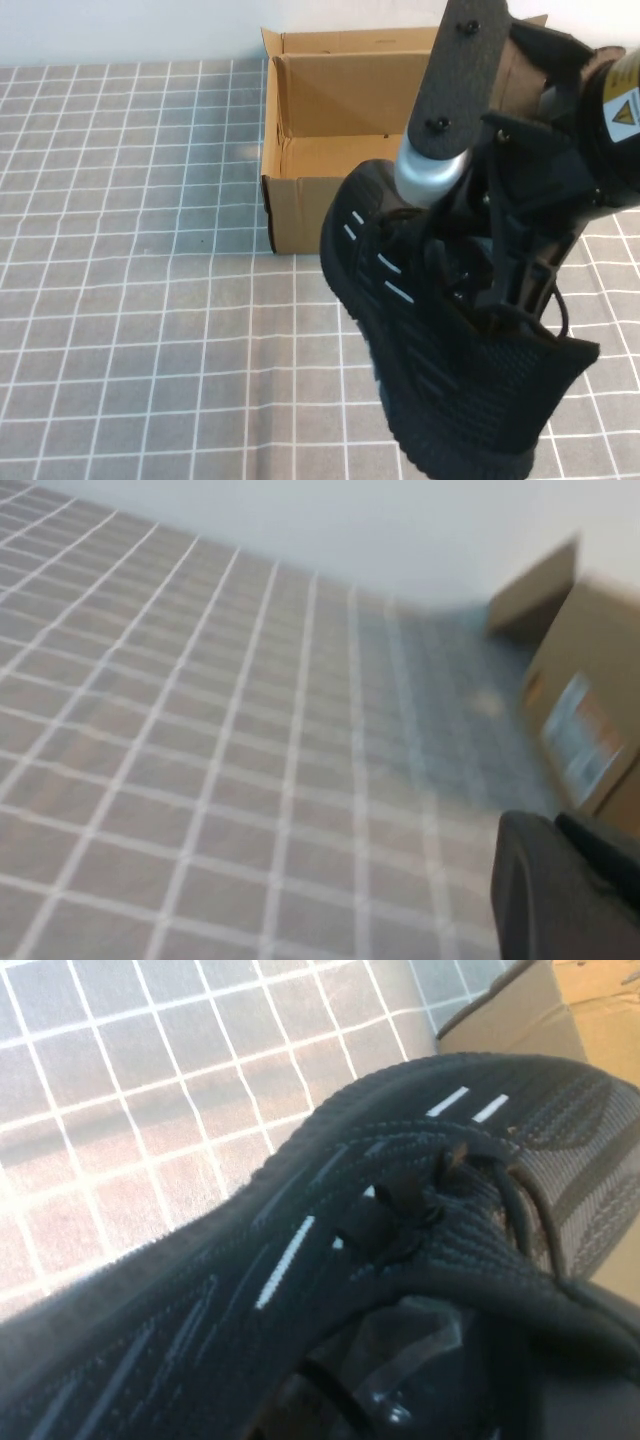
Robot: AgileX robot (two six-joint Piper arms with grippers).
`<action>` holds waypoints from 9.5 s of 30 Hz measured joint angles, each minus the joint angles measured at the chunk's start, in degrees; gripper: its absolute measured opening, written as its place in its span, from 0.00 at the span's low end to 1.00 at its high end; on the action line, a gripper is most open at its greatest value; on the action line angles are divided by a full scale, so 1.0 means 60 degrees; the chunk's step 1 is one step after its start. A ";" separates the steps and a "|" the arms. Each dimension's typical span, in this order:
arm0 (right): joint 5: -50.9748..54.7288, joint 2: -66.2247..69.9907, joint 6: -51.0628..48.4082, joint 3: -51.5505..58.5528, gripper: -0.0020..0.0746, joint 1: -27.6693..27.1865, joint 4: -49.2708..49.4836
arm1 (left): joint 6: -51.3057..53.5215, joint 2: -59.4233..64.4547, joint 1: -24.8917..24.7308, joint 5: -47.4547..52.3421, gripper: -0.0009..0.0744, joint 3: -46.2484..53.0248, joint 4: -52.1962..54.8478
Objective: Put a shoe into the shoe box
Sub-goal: Hand over the shoe, then place the shoe in the shoe box
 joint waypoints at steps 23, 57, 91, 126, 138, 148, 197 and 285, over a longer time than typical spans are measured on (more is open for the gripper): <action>-0.0192 0.1810 0.0260 -0.1176 0.02 0.0000 0.0038 | 0.0627 0.1718 0.0000 0.1387 0.01 -0.2731 -0.1123; 0.0935 0.5233 0.1761 -0.6187 0.02 -0.2022 0.0010 | 1.4472 1.1964 -0.4914 0.1384 0.01 -0.9489 -1.0406; 0.0870 0.5366 0.2037 -0.6271 0.02 -0.2184 0.0581 | 1.4690 1.3792 -0.6004 -0.1351 0.87 -0.9529 -1.0378; 0.1333 0.5366 0.2037 -0.6300 0.07 -0.2223 0.0564 | 1.5438 1.3792 -0.6020 -0.1897 0.04 -0.9529 -1.0447; 0.1333 0.5057 0.2058 -0.6315 0.37 -0.2223 0.0129 | 1.5782 1.3916 -0.4614 0.0277 0.03 -1.0462 -1.0263; 0.1333 0.3964 0.2269 -0.6322 0.04 -0.2223 0.0042 | 1.6643 1.5698 -0.3124 0.2826 0.03 -1.3271 -1.0016; 0.1362 0.2408 0.2597 -0.4705 0.01 -0.2223 0.0482 | 1.8588 2.2816 -0.2263 0.5323 0.03 -1.9739 -1.2279; -0.2299 -0.9192 0.4501 0.6134 0.01 -0.2223 0.0819 | 0.9041 0.7251 -0.2263 0.0749 0.01 -0.7128 -0.4741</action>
